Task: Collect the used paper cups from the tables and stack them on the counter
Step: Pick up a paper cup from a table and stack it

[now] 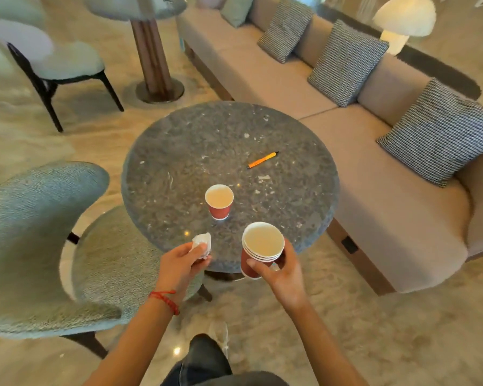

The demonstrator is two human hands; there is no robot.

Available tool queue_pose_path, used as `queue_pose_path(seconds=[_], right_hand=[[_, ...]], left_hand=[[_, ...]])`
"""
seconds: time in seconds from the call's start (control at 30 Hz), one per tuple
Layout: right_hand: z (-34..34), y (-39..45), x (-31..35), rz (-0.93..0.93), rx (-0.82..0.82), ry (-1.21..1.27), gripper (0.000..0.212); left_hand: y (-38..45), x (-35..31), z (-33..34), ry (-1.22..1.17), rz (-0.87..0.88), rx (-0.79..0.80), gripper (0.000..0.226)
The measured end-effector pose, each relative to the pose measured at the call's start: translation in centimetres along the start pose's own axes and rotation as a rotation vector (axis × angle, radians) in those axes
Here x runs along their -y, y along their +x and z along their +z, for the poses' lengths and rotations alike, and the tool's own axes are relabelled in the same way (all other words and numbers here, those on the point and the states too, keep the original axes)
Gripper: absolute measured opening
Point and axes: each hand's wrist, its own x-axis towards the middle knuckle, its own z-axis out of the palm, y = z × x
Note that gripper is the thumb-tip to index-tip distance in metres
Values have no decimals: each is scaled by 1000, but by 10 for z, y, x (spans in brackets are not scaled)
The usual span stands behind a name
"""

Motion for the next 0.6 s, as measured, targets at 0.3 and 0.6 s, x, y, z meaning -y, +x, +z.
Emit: queue_pose_path(seconds=[0.3, 0.6], right_hand=[[48, 89, 28, -51, 37, -6, 62], [74, 152, 34, -70, 134, -50, 60]], left_hand=[[65, -42, -6, -19, 14, -60, 10], [85, -43, -21, -58, 0, -158, 7]])
